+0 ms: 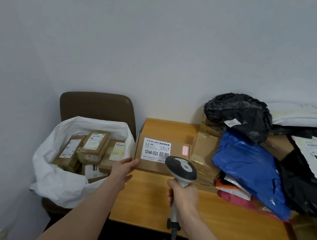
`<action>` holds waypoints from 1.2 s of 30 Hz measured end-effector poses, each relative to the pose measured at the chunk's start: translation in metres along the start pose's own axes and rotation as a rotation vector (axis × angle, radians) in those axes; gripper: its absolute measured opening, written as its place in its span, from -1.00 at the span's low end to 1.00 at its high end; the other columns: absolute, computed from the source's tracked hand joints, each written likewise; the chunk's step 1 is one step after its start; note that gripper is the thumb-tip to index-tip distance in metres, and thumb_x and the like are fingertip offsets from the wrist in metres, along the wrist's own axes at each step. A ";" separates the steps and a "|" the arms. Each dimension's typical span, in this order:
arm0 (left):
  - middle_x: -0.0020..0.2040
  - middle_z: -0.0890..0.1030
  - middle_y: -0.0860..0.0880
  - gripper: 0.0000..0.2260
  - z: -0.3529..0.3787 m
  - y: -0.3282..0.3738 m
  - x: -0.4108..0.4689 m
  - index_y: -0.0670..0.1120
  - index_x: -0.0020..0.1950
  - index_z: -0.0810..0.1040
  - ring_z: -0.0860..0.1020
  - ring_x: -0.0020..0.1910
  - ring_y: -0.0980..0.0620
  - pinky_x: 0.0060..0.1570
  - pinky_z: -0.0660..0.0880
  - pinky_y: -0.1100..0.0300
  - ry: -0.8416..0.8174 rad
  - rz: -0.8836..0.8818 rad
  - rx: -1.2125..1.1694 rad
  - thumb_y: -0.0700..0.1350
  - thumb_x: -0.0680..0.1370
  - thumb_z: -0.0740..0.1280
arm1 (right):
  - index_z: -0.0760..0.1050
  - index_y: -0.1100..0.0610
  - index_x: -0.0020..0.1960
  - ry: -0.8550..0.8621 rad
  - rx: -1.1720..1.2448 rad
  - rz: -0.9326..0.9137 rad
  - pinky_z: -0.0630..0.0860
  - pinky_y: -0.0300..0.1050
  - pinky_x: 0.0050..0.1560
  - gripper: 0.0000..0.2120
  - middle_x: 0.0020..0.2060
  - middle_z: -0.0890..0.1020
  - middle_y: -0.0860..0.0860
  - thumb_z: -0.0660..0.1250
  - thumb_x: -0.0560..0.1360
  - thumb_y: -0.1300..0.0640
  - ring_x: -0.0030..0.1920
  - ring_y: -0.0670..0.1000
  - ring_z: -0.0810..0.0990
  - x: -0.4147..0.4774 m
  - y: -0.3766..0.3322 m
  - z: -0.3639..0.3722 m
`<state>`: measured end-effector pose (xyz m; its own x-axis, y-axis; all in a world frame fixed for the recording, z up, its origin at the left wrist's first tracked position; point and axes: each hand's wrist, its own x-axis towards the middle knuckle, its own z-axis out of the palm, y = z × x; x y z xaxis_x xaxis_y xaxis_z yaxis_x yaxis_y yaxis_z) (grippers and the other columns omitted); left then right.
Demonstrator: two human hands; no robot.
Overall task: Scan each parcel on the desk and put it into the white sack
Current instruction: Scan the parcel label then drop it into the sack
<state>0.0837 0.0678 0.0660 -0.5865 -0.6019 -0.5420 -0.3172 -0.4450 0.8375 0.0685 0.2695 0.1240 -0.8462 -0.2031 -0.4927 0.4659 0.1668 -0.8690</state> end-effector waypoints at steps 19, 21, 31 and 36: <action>0.01 0.57 -0.07 -0.61 -0.258 0.044 0.133 -0.20 0.39 0.40 0.52 0.03 -0.04 0.15 0.47 0.07 0.151 -0.090 0.086 -0.20 0.57 0.32 | 0.53 0.18 0.08 -0.024 -0.193 0.053 0.55 0.21 0.11 -0.69 -0.06 0.61 0.10 0.49 0.41 0.12 -0.01 0.15 0.57 0.127 0.015 0.246; 0.09 0.53 -0.08 -0.58 -0.280 0.051 0.157 -0.19 0.44 0.34 0.50 0.09 -0.04 0.18 0.44 0.08 0.113 -0.088 0.146 -0.26 0.58 0.29 | 0.52 0.20 0.10 -0.031 -0.172 0.071 0.55 0.17 0.09 -0.71 -0.09 0.58 0.08 0.48 0.43 0.16 -0.06 0.11 0.56 0.140 0.018 0.278; 0.18 0.58 -0.08 -0.61 -0.303 0.026 0.250 -0.11 0.33 0.47 0.51 0.22 -0.07 0.15 0.43 0.16 0.025 0.011 0.721 -0.31 0.51 0.30 | 0.58 0.24 -0.05 -0.041 -0.072 0.228 0.53 0.05 0.09 -0.87 -0.15 0.63 0.07 0.45 0.45 0.22 0.00 0.12 0.58 0.201 0.059 0.350; 0.08 0.60 -0.02 -0.63 -0.298 0.005 0.259 -0.02 0.31 0.45 0.56 0.08 -0.01 0.00 0.44 0.20 0.071 0.059 0.858 -0.16 0.51 0.36 | 0.48 0.22 0.27 -0.049 -0.176 0.287 0.44 0.15 0.31 -0.53 0.12 0.59 0.11 0.50 0.42 0.13 0.21 0.15 0.52 0.200 0.086 0.361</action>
<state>0.1528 -0.2882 -0.0906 -0.5806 -0.6611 -0.4752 -0.7580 0.2258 0.6119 0.0321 -0.1053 -0.0659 -0.6715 -0.1687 -0.7215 0.6282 0.3868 -0.6751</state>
